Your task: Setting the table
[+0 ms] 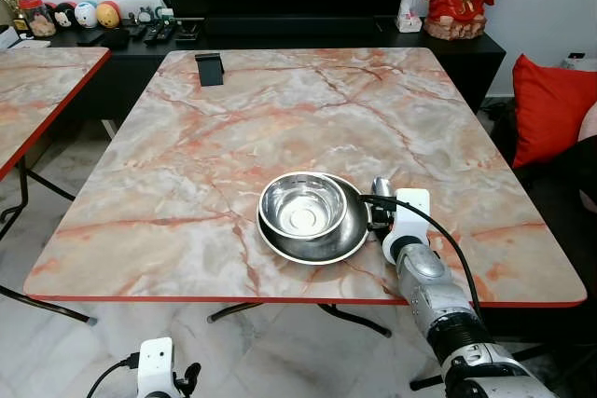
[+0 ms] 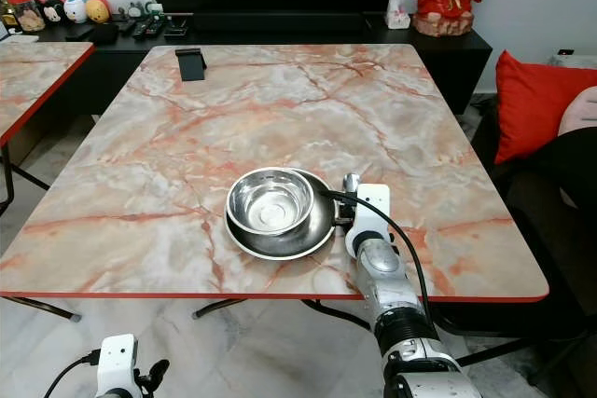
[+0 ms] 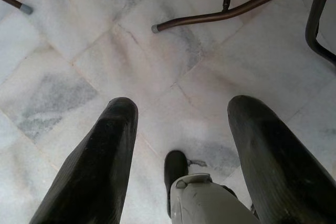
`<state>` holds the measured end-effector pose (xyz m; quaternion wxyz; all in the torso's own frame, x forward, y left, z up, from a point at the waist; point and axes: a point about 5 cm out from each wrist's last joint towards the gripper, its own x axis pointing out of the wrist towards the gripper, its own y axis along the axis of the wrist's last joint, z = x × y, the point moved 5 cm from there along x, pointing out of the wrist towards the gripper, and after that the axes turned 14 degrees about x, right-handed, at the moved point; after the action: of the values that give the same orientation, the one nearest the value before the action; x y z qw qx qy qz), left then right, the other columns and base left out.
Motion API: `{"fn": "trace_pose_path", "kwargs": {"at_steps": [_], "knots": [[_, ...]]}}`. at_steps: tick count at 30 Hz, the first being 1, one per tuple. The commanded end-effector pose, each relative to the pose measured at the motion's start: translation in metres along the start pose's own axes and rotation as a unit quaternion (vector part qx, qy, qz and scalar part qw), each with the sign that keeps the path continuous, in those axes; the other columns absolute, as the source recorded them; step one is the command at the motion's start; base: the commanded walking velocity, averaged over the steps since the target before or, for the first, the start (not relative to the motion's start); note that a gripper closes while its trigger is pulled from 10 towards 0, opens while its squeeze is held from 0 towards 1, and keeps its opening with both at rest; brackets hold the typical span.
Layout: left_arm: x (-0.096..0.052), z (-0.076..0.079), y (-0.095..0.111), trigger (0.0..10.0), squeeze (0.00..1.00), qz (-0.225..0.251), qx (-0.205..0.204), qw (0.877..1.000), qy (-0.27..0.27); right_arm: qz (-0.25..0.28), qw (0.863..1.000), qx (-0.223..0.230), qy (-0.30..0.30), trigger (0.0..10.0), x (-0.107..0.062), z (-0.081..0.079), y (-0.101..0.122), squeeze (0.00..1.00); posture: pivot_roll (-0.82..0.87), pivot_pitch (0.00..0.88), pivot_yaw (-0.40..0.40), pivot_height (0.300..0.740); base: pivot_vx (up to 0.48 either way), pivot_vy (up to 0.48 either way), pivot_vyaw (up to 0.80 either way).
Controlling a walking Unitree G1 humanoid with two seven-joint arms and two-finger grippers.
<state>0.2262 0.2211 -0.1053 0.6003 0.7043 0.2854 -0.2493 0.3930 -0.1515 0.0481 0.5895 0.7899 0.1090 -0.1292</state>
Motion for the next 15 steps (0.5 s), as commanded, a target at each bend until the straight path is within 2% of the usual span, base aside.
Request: {"fn": "trace_pose_path", "kwargs": {"at_steps": [1,3,4,5,15], "knots": [[-0.002,-0.003,-0.009,10.0,0.0,-0.019,-0.003,1.0,0.002,-0.005,1.0,0.003,-0.005,10.0,-0.002,0.003,-0.005,1.0,-0.06,0.0,0.008,0.719,0.0,0.0,0.0],[-0.002,-0.003,-0.009,10.0,0.0,-0.018,-0.003,1.0,0.002,0.0,1.0,0.003,-0.006,10.0,-0.002,0.003,-0.003,1.0,-0.06,0.0,0.008,0.719,0.0,0.0,0.0],[-0.002,-0.002,-0.009,10.0,0.0,-0.018,-0.002,1.0,0.001,0.005,1.0,0.004,-0.006,10.0,-0.002,0.003,-0.002,0.67,-0.06,0.0,0.009,0.719,0.0,0.0,0.0],[-0.002,-0.002,-0.009,10.0,0.0,-0.018,-0.002,1.0,0.001,0.01,1.0,0.004,-0.007,10.0,-0.002,0.003,0.0,0.0,-0.06,0.0,0.009,0.719,0.0,0.0,0.0],[-0.001,-0.001,-0.007,10.0,0.0,-0.014,-0.002,1.0,0.0,0.042,0.999,0.018,-0.014,10.0,-0.002,0.005,0.012,0.0,-0.06,0.0,0.01,0.719,0.0,0.0,0.0]]}}
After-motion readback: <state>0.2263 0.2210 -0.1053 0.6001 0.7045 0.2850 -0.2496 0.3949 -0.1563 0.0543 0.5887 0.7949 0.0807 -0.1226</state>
